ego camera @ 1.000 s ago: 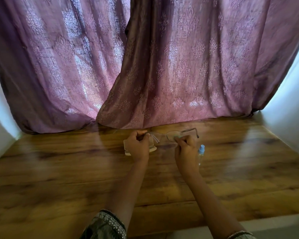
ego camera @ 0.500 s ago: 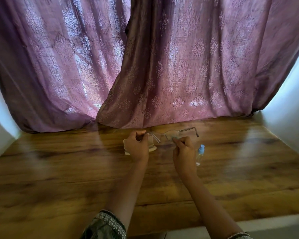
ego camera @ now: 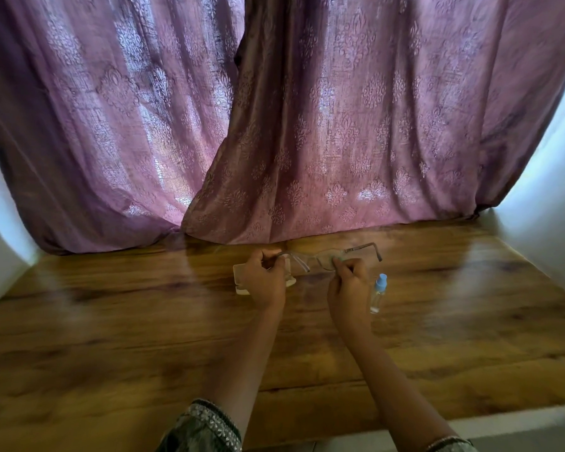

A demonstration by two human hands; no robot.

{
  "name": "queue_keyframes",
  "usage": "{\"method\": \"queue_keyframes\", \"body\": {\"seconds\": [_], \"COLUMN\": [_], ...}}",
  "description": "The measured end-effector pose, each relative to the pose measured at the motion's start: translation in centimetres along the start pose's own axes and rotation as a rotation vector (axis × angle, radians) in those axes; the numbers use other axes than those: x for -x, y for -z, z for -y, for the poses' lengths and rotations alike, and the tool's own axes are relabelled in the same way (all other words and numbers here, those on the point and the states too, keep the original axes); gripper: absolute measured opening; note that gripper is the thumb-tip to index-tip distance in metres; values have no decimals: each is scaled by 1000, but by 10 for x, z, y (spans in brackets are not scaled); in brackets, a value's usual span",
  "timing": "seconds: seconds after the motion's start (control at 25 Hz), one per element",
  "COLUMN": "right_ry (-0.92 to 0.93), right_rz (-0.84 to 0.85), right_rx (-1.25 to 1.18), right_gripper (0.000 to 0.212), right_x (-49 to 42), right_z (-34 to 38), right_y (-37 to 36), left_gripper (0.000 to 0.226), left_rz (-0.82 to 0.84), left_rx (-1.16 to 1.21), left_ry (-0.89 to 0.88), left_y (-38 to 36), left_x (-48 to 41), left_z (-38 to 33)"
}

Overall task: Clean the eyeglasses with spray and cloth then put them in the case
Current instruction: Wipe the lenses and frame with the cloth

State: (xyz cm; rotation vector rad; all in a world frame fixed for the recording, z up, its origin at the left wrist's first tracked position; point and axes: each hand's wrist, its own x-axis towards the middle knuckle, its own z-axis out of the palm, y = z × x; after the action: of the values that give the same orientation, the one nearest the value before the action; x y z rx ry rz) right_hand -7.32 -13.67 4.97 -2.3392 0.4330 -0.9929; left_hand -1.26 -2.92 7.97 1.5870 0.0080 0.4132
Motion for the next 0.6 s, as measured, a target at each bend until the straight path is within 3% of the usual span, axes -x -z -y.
{"method": "queue_keyframes", "body": {"seconds": [0.32,0.6], "right_ry": [94,-51], "right_rz": [63,24], "right_rx": [-13,29], "right_gripper": [40,39], "right_x": [1,-13], "right_z": [-3,-2], "right_y": [-6,-8], "left_gripper": [7,7], "left_rz": [-9,5], "left_rx": [-21,-20], "left_ry": [-7,-7], "left_y": [2,1], "left_x": [0,1], "left_z": [-4,-2]}}
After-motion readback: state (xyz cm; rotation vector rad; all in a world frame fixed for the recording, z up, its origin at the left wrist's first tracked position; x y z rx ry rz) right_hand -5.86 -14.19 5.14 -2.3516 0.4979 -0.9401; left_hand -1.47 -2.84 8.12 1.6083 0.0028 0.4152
